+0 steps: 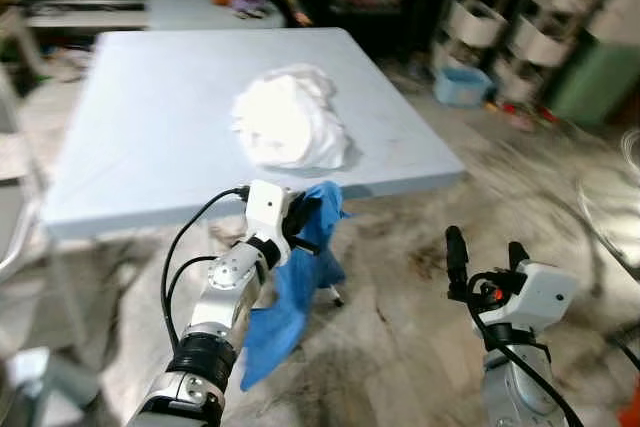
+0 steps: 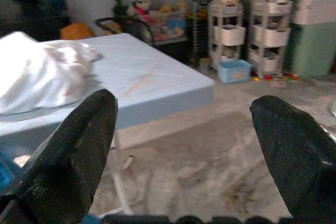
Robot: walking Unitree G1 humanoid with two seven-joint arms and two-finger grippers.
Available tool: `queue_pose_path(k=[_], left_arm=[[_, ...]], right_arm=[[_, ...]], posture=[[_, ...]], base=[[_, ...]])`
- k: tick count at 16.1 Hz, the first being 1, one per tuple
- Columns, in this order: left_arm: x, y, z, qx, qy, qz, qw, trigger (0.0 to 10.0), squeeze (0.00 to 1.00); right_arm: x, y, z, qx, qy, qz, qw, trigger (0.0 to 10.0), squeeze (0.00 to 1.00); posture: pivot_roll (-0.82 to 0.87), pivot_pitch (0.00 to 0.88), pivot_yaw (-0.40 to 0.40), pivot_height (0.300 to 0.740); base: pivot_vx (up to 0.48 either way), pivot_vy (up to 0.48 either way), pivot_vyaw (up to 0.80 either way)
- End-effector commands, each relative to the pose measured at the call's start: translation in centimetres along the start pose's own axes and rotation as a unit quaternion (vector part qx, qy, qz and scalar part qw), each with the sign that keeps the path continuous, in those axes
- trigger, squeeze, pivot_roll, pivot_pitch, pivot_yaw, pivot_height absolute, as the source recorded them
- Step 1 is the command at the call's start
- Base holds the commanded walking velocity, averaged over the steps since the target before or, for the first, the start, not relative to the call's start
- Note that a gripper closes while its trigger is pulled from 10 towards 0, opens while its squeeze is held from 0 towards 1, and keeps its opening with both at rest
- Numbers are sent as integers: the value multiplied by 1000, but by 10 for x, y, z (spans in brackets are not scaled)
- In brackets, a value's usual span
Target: Hang hanger
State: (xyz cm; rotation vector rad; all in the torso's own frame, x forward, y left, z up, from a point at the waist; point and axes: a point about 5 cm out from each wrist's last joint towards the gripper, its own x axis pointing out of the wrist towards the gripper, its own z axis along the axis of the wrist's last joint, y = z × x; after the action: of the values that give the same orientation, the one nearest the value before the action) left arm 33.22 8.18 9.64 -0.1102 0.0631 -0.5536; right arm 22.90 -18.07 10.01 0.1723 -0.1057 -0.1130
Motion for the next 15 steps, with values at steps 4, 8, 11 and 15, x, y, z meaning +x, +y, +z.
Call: queue_pose_path(k=[4,8,11,15], left_arm=[[5,-19,-5,-10,15,-29,999,10000,0],[6,-20,-5,-9,18,-39,999,10000,0],[6,-20,-5,-4,24,-47,999,10000,0],[7,-19,-3,-4,22,-57,998,10000,0]], right_arm=[[0,-10,3,-14,1,-12,1000,10000,0],[0,-8,1,-12,4,-11,1000,10000,0],[0,-8,1,-11,4,-14,1000,10000,0],[-1,-7,-1,-7,3,-21,1000,10000,0]], posture=[[107,24,-110,740],[105,22,-112,740],[104,16,-101,740],[100,13,-88,740]], base=[[0,0,-800],[0,0,-800],[0,0,-800],[0,0,-800]])
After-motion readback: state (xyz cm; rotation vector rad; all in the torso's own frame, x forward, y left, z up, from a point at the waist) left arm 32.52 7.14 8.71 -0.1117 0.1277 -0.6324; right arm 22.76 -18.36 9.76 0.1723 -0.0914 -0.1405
